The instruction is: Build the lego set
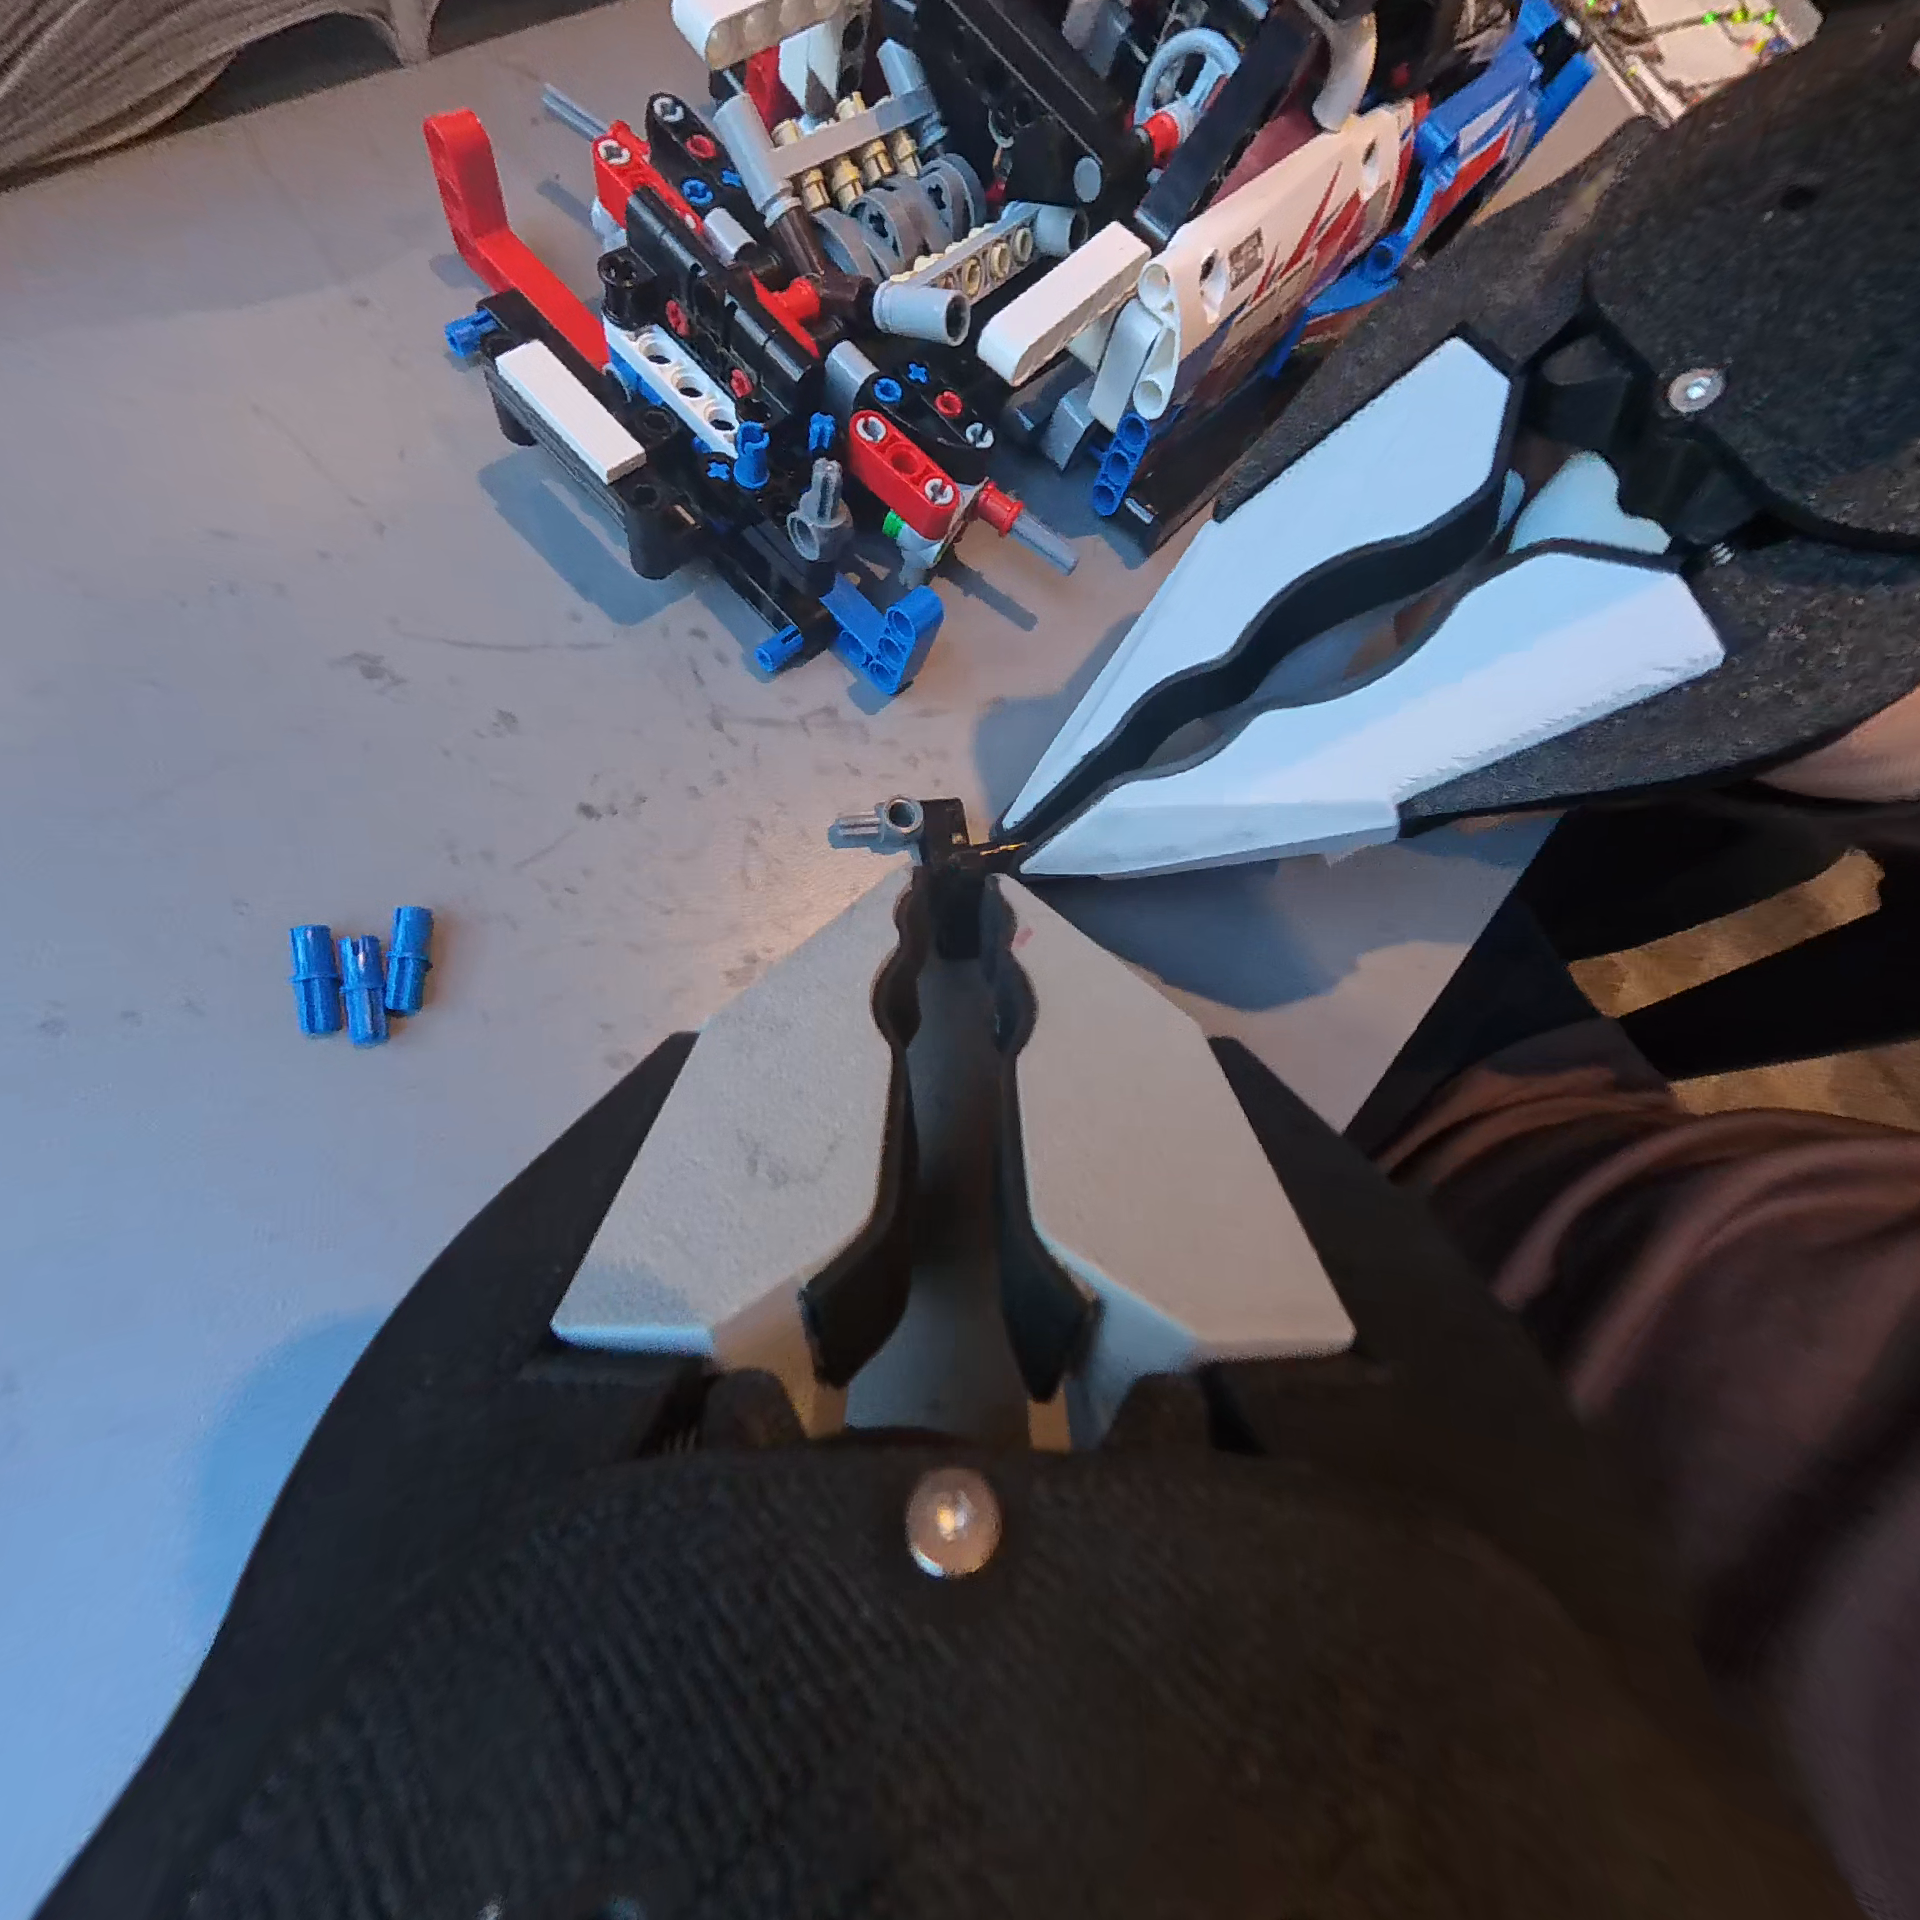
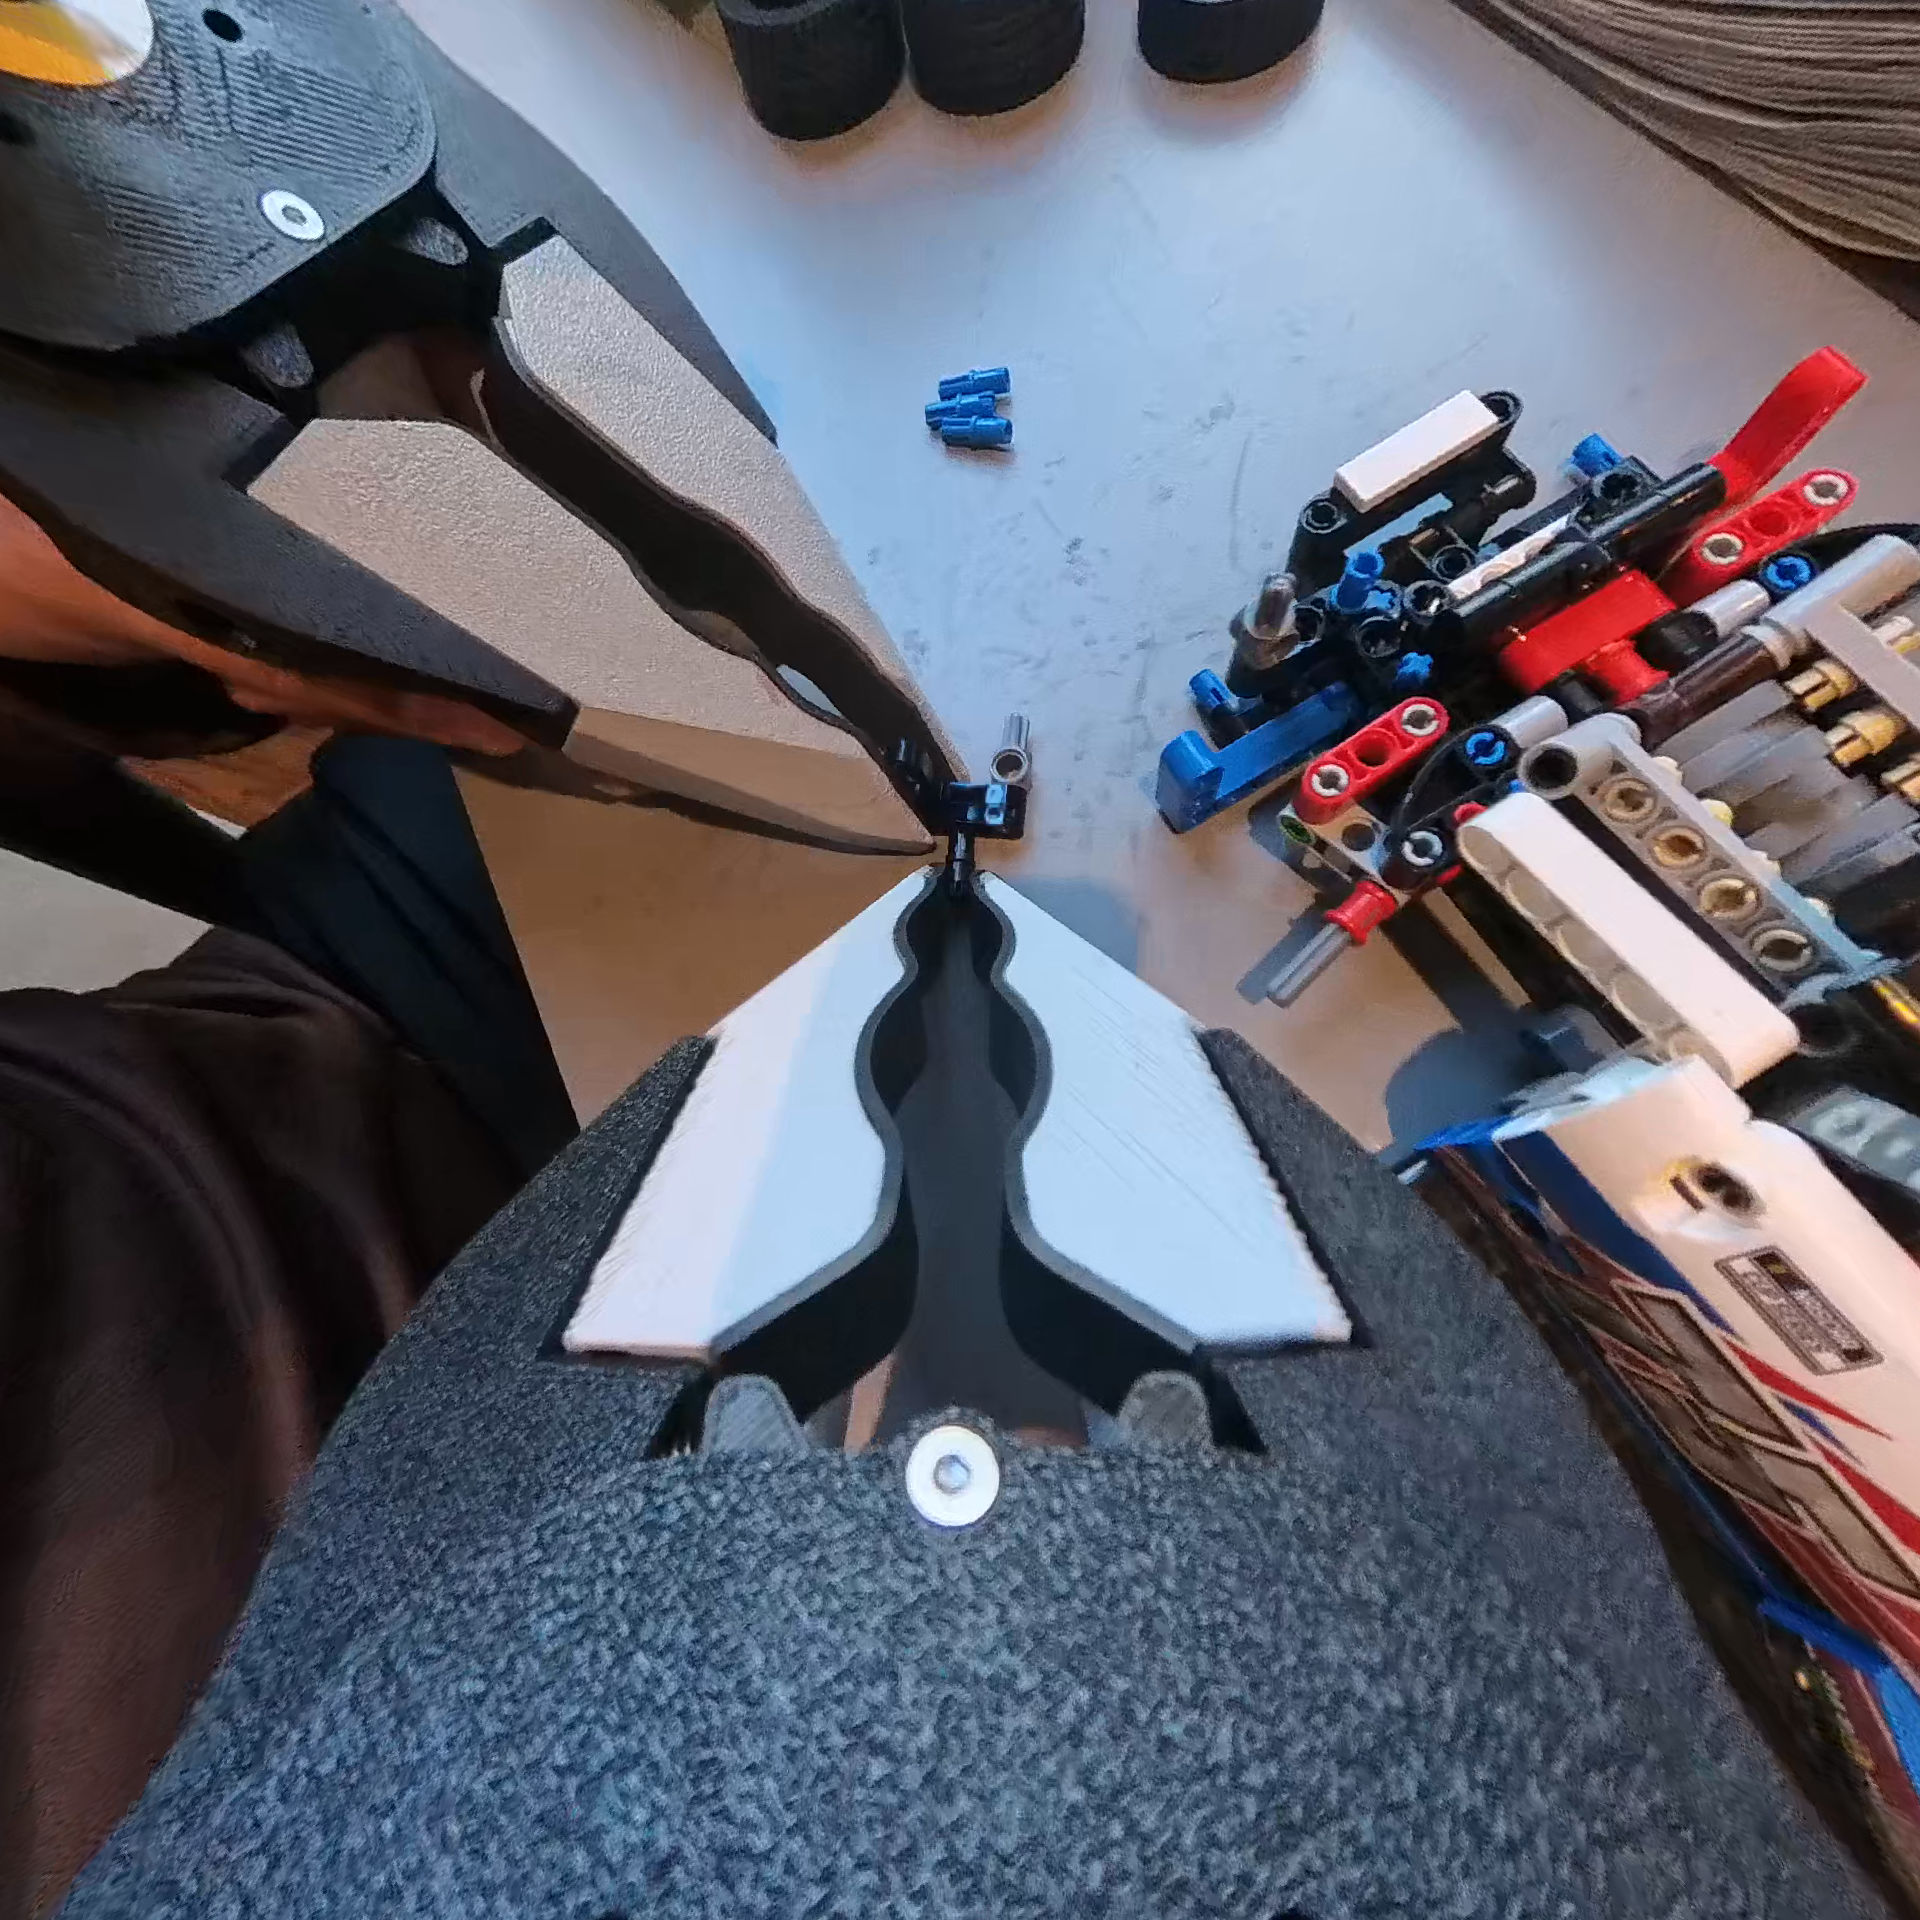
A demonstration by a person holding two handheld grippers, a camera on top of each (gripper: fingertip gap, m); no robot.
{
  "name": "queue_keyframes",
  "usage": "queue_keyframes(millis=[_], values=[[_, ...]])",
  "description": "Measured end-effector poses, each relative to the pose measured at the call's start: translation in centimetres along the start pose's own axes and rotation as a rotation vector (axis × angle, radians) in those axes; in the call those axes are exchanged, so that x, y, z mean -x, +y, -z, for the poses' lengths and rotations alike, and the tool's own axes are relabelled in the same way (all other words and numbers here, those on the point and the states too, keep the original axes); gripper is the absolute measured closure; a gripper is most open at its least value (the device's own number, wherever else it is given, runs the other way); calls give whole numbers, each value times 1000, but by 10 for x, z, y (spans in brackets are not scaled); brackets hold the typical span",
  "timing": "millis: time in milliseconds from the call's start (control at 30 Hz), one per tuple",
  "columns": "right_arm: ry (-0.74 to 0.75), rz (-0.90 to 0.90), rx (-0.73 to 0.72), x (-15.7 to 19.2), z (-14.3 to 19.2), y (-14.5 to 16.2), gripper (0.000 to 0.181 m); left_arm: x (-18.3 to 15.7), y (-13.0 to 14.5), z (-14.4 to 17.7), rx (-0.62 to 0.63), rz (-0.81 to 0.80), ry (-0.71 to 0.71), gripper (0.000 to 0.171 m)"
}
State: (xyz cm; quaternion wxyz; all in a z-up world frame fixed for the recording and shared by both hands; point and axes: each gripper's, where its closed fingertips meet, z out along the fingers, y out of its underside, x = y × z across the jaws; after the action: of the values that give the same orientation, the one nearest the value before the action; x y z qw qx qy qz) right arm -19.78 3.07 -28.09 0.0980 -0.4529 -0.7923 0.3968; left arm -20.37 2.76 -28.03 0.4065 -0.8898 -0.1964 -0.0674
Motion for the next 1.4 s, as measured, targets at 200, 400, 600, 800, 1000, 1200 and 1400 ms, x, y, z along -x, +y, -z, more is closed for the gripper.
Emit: queue_keyframes(millis=[200,400,600,800,1000,1200,1400], values=[[76,103,1,-1,-1,-1,180,1,0,0,2,-36,-22,165],[203,344,12,0,-3,-2,180,2,-1,1,-5,73,20,166],[305,503,3,-3,-5,-6,180,5,-2,2,-8,178,96,166],[74,140,-33,-6,-3,-10,179,7,-4,0,-14,123,57,166],[-20,1,-39,-3,-3,-11,179,6,-3,2,-4,176,114,166],[28,17,-27,-2,-6,-9,179,7,-3,2,-9,210,113,166],[105,118,-11,-3,-9,-9,180,5,-3,2,-14,228,144,166]])
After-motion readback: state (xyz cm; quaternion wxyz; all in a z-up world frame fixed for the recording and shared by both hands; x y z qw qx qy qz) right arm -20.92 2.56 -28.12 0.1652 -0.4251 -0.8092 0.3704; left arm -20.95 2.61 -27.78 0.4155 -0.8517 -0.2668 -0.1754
